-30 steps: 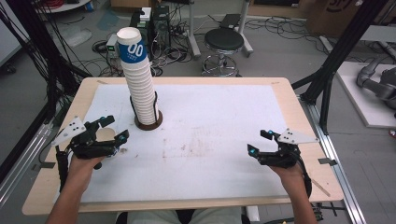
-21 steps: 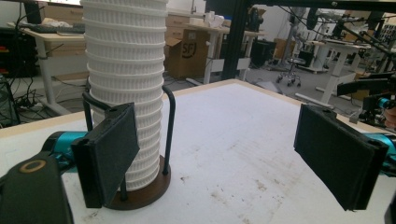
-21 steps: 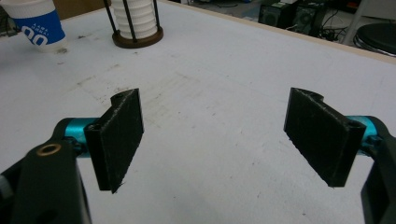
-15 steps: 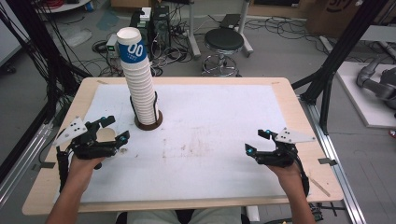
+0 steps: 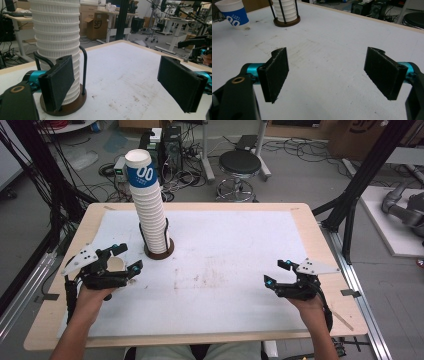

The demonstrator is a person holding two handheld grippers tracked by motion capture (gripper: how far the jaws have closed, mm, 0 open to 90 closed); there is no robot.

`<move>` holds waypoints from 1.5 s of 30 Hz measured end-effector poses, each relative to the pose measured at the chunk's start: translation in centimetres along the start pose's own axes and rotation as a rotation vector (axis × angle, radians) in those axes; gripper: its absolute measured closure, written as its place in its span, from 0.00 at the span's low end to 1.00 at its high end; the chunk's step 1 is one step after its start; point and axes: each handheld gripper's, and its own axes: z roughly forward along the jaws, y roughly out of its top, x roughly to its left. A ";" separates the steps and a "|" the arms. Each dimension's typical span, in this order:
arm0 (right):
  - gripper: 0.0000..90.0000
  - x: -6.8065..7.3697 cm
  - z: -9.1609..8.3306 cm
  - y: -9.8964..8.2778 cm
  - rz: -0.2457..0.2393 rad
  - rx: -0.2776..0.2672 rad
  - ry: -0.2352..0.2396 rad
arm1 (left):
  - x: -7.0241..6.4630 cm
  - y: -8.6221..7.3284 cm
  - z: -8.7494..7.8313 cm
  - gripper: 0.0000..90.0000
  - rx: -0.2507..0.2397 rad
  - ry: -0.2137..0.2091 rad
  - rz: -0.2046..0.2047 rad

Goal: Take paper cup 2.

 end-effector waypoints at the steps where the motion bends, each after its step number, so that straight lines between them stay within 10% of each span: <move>1: 0.23 0.0 -0.1 0.0 0.002 0.000 -0.001 | -0.1 0.2 0.1 0.15 0.000 0.000 0.001; 28: 0.23 -0.2 -0.7 0.0 0.003 -0.012 0.011 | 1.8 11.8 4.3 0.16 0.040 -0.017 0.014; 45: 0.23 -0.1 -0.6 0.0 0.001 -0.009 0.021 | 4.7 16.2 6.0 0.16 0.080 0.091 0.037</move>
